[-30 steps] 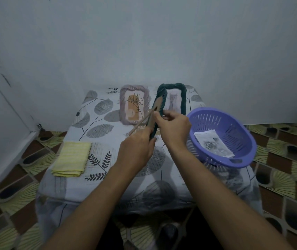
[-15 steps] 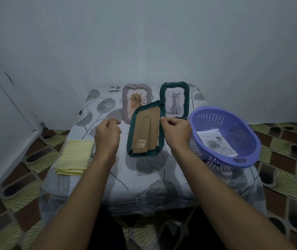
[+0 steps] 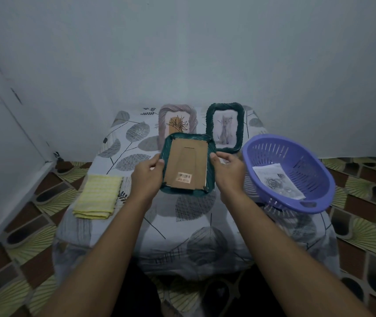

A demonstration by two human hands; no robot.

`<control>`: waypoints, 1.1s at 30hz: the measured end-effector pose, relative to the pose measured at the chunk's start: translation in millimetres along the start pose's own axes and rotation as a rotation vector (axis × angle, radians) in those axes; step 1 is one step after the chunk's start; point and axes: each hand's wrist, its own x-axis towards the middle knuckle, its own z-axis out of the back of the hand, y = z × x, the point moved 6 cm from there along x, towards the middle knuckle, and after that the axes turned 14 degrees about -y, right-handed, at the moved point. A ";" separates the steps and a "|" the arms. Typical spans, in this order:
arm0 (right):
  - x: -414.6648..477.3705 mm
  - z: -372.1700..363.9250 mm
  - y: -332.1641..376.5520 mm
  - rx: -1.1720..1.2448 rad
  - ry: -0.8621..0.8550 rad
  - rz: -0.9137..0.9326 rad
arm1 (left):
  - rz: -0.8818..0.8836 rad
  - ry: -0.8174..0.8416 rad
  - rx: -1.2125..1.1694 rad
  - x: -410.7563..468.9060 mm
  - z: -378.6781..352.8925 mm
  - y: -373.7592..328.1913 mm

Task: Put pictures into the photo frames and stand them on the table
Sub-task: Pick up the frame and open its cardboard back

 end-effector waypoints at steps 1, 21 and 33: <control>-0.1 0.2 0.2 -0.005 -0.001 0.011 | -0.040 -0.027 0.019 -1.2 0.6 -3.0; 21.7 -26.8 -64.1 -0.287 0.245 0.125 | -0.203 0.011 0.312 -11.0 -17.1 -3.9; -11.2 -22.1 -76.6 -0.597 0.360 0.151 | -0.122 0.081 0.530 -14.2 -32.2 63.5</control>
